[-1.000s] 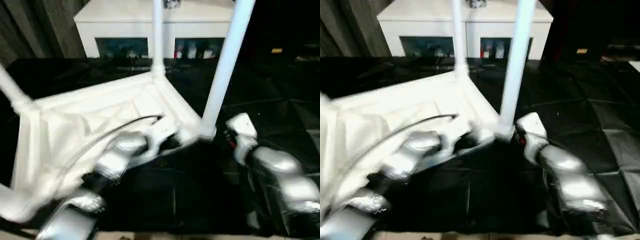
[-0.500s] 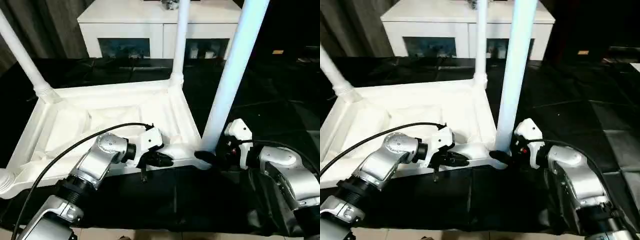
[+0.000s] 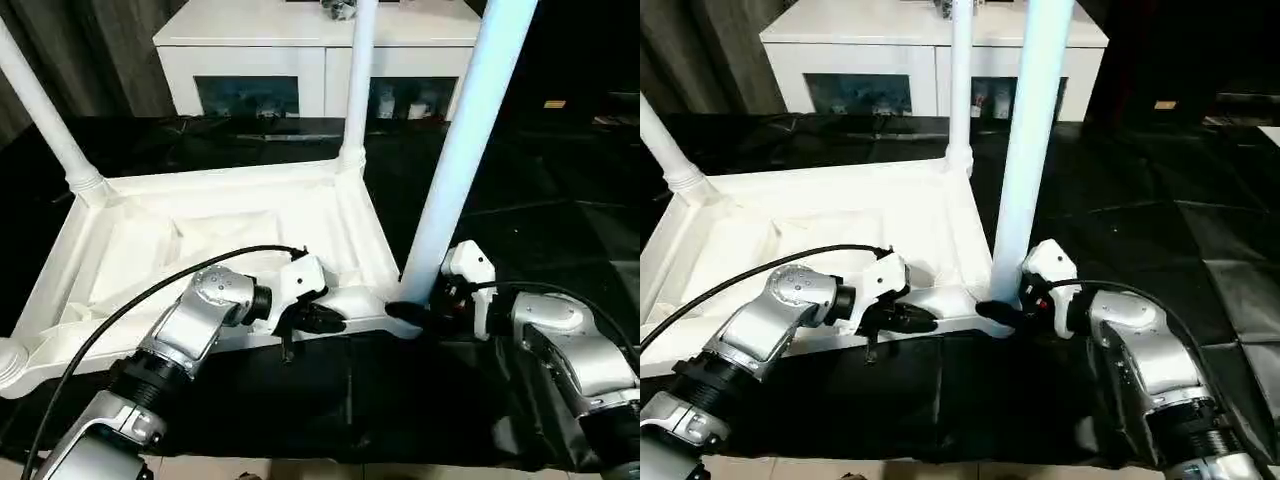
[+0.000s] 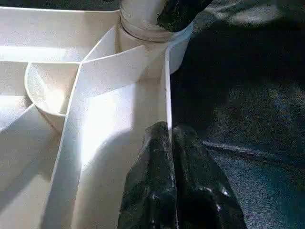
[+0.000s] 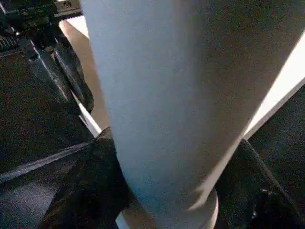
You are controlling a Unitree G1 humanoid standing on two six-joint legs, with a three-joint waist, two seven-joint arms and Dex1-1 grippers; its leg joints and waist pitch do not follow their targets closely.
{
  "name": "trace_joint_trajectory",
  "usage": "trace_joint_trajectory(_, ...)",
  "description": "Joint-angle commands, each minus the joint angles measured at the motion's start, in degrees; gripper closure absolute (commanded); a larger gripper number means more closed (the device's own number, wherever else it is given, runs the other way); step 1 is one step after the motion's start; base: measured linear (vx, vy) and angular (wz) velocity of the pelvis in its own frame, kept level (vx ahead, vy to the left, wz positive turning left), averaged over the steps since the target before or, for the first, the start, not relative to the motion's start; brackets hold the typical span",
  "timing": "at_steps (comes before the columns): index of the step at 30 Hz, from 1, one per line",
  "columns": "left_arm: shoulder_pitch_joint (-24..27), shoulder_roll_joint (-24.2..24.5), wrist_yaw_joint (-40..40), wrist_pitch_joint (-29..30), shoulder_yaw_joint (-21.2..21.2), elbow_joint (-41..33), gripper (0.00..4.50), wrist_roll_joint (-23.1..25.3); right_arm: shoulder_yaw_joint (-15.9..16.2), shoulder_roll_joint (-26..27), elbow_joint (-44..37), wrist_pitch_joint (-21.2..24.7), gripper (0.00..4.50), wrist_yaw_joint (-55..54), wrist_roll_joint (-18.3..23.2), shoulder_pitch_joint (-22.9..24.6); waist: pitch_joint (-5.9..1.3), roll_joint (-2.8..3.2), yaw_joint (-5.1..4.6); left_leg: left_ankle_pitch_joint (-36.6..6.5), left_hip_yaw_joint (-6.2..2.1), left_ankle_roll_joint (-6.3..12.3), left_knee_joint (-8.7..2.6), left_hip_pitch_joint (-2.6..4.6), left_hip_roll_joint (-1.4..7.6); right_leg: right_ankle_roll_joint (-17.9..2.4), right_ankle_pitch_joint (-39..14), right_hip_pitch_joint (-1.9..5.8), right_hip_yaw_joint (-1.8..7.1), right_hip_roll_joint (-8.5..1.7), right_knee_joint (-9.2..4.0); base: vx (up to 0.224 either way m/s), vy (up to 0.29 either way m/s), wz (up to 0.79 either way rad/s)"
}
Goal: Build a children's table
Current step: Rotate leg to tighten
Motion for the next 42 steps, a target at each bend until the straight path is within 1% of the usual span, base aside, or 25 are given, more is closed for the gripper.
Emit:
trace_joint_trajectory(1,0.20,0.10,-1.53,0.36,-1.50,-1.23,4.50,-0.25,-1.36,-0.11,2.93,1.63,2.18,-3.30,-1.58,-0.23,-3.20,-0.54,-0.05,-15.60,-1.36,2.11,-4.87,1.19,2.88,-14.13,-14.49,2.19,1.53,-2.56,-3.48,0.000,0.000,0.00)
trace_joint_trajectory(4,0.14,-0.20,-0.76,0.37,-1.15,-1.01,4.50,-0.26,-1.96,0.80,3.41,2.46,2.30,-4.98,-1.27,-0.36,-3.14,-0.53,-0.19,-16.58,-1.41,1.53,-4.98,1.17,2.83,-13.79,-15.45,2.12,1.53,-2.52,-3.59,0.000,0.000,0.00)
trace_joint_trajectory(5,-1.11,-3.03,5.72,1.09,0.88,1.45,4.50,0.45,-3.83,4.98,4.91,5.40,2.35,-12.18,-0.84,-1.17,-2.96,-0.61,-0.45,-16.98,-1.38,1.20,-5.04,1.02,2.69,-13.73,-16.30,1.99,1.55,-2.43,-3.61,0.000,0.000,0.00)
trace_joint_trajectory(6,-1.69,-4.20,8.35,1.60,1.64,2.50,4.50,0.77,-4.54,6.66,5.39,6.64,2.35,-14.98,-0.70,-1.50,-2.97,-0.61,-0.58,-17.55,-1.45,0.69,-5.12,1.14,2.67,-13.57,-17.47,1.93,1.45,-2.50,-3.73,0.000,0.000,0.00)
trace_joint_trajectory(7,-2.70,-5.96,12.47,1.99,2.60,4.22,4.50,1.47,-5.33,9.10,6.21,7.94,2.38,-19.43,-1.11,-2.12,-3.01,-0.70,-0.75,-19.08,-1.48,-0.36,-5.01,1.54,2.55,-12.59,-20.20,1.70,1.38,-2.35,-3.99,0.000,0.000,0.00)
trace_joint_trajectory(8,-2.70,-5.96,12.47,1.99,2.60,4.22,4.50,1.47,-5.33,9.10,6.21,7.94,2.44,-19.43,-1.11,-2.12,-2.98,-0.77,-0.88,-19.75,-1.59,-0.88,-5.06,1.62,2.45,-11.88,-22.08,1.61,1.40,-2.46,-4.26,0.000,0.000,0.00)
trace_joint_trajectory(9,-3.32,-6.99,14.94,2.20,3.14,5.27,4.50,1.91,-5.78,10.57,6.72,8.68,2.44,-22.16,-1.42,-2.51,-2.98,-0.81,-1.01,-19.80,-1.67,-0.98,-5.12,1.47,2.46,-11.48,-22.28,1.79,1.40,-2.41,-4.28,0.000,0.000,0.00)
trace_joint_trajectory(10,-4.32,-8.64,18.36,2.47,3.99,6.70,4.50,2.27,-6.70,12.91,7.92,9.56,2.45,-27.04,-2.20,-3.32,-2.90,-0.75,-1.18,-19.84,-1.68,-1.05,-5.21,1.26,2.42,-11.02,-22.36,1.61,1.44,-2.39,-4.37,0.000,0.000,0.00)
trace_joint_trajectory(11,-5.82,-10.97,23.30,2.68,5.27,8.76,4.50,2.66,-7.83,15.66,9.81,10.28,2.46,-33.43,-3.42,-4.51,-2.98,-0.80,-1.43,-19.95,-1.65,-1.59,-5.18,1.39,2.34,-10.87,-22.22,1.44,1.42,-2.33,-4.45,0.000,0.000,0.00)
trace_joint_trajectory(14,-8.28,-14.35,28.76,1.70,6.08,11.70,4.50,3.18,-9.81,20.01,13.07,9.56,2.48,-42.56,-4.46,-6.77,-3.07,-0.87,-1.63,-20.01,-1.71,-1.79,-5.19,1.34,2.21,-10.43,-22.30,1.37,1.42,-2.42,-4.66,0.000,0.000,0.00)
trace_joint_trajectory(16,-9.48,-15.68,30.63,0.31,5.94,13.12,4.50,3.78,-11.36,22.40,14.21,8.69,2.48,-47.50,-5.02,-8.04,-3.22,-0.61,-1.59,-19.09,-1.73,-1.58,-5.14,1.29,2.22,-10.54,-20.32,1.44,1.48,-2.47,-4.54,0.000,0.000,0.00)
trace_joint_trajectory(17,-9.78,-15.93,31.25,-0.03,5.93,13.53,4.50,4.09,-12.01,23.05,14.37,8.47,2.48,-49.01,-5.19,-8.36,-3.39,-0.76,-1.53,-17.73,-1.64,-1.40,-5.13,1.20,2.22,-10.74,-17.83,1.69,1.45,-2.32,-4.34,0.000,0.000,0.00)
trace_joint_trajectory(21,-9.89,-15.80,30.92,-0.70,5.58,13.91,4.50,4.54,-12.30,23.39,14.47,7.35,2.48,-49.69,-5.39,-8.83,-3.65,-0.58,-1.25,-13.19,-1.45,0.45,-4.82,0.97,2.26,-12.48,-10.39,2.19,1.40,-2.31,-3.56,0.000,0.000,0.00)
trace_joint_trajectory(23,-9.63,-15.34,29.68,-2.00,5.14,14.47,4.50,4.72,-11.71,23.67,12.13,3.66,1.92,-46.75,-5.25,-8.72,-3.96,-0.48,-1.12,-10.75,-1.35,1.68,-4.49,0.95,2.33,-13.79,-5.78,2.44,1.37,-2.35,-3.05,0.000,0.000,0.00)
trace_joint_trajectory(25,-9.55,-15.21,29.45,-2.39,5.03,14.63,4.50,4.76,-11.39,23.54,11.42,2.91,1.78,-46.68,-5.81,-8.53,-4.02,-0.59,-1.06,-8.07,-1.23,3.14,-4.26,0.80,2.30,-14.90,-2.21,2.57,1.36,-2.29,-2.63,0.000,0.000,0.00)
trace_joint_trajectory(27,-9.60,-15.04,29.12,-3.41,4.77,15.36,4.50,4.60,-11.98,23.74,10.75,1.09,1.59,-48.20,-6.03,-8.28,-3.83,-0.51,-1.05,-8.47,-1.12,4.01,-4.27,0.74,2.24,-15.23,-3.42,2.47,1.35,-2.38,-2.83,0.000,0.000,0.00)
trace_joint_trajectory(28,-9.60,-15.00,28.93,-3.72,4.69,15.48,4.50,4.57,-11.97,23.63,10.54,0.45,1.59,-48.52,-6.28,-8.18,-3.84,-0.64,-1.13,-9.16,-1.18,3.83,-4.32,0.72,2.29,-15.08,-5.03,2.61,1.34,-2.45,-2.91,0.000,0.000,0.00)
trace_joint_trajectory(29,-9.60,-14.98,28.85,-3.91,4.69,15.55,4.50,4.57,-11.62,23.21,10.22,-0.26,1.37,-49.41,-7.32,-8.02,-3.74,-0.52,-1.08,-9.87,-1.16,3.55,-4.36,0.88,2.39,-15.08,-6.36,2.44,1.37,-2.47,-3.08,0.000,0.000,0.00)
trace_joint_trajectory(31,-9.50,-14.92,28.32,-4.52,4.61,15.54,4.50,4.47,-11.43,22.31,9.26,-2.36,1.32,-51.47,-9.51,-7.39,-3.68,-0.65,-1.07,-10.07,-1.14,2.90,-4.42,0.87,2.42,-14.70,-7.33,2.36,1.36,-2.35,-3.13,0.000,0.000,0.00)
trace_joint_trajectory(35,-9.20,-14.91,27.59,-6.32,4.49,15.76,4.50,4.30,-12.54,20.61,1.85,-6.34,1.32,-51.05,-10.47,-3.09,-3.68,-0.50,-0.80,-9.69,-1.14,3.38,-4.40,0.92,2.47,-13.96,-6.35,2.41,1.47,-2.37,-3.11,0.000,0.000,0.00)
trace_joint_trajectory(37,-9.20,-14.92,27.51,-6.62,4.47,15.91,4.50,4.27,-12.68,20.55,1.13,-6.59,1.32,-50.71,-10.36,-2.57,-3.72,-0.64,-0.63,-9.10,-1.13,3.89,-4.33,0.85,2.46,-14.00,-5.61,2.48,1.49,-2.38,-2.97,0.000,0.000,0.00)
trace_joint_trajectory(39,-9.56,-15.80,28.25,-9.36,5.85,17.65,4.50,3.10,-13.80,20.58,-4.02,-6.86,1.32,-48.28,-7.96,1.93,-3.63,-0.44,-0.34,-8.46,-1.07,5.07,-4.17,0.75,2.35,-14.27,-5.52,2.52,1.52,-2.43,-2.98,0.000,0.000,0.00)
trace_joint_trajectory(40,-9.63,-15.95,28.29,-9.57,6.14,17.91,4.23,2.82,-13.91,20.56,-4.65,-6.95,1.31,-47.99,-7.70,2.52,-3.49,-0.49,0.05,-9.24,-1.05,5.29,-4.27,0.81,2.49,-13.59,-6.84,2.43,1.59,-2.49,-3.22,0.000,0.000,0.00)
trace_joint_trajectory(41,-9.32,-16.35,28.64,-10.40,7.59,17.72,4.23,1.48,-13.65,20.02,-7.77,-9.17,1.31,-46.15,-6.99,6.38,-3.51,-0.27,0.14,-9.53,-1.09,5.24,-4.30,0.81,2.45,-13.36,-7.42,2.43,1.56,-2.49,-3.22,0.000,0.000,0.00)
trace_joint_trajectory(42,-8.94,-16.25,28.35,-10.49,7.71,16.94,4.23,1.21,-13.45,19.83,-8.66,-9.89,1.31,-45.54,-6.67,7.72,-3.39,-0.35,0.36,-10.25,-1.12,5.12,-4.34,0.81,2.45,-13.00,-8.75,2.40,1.56,-2.58,-3.40,0.000,0.000,0.00)
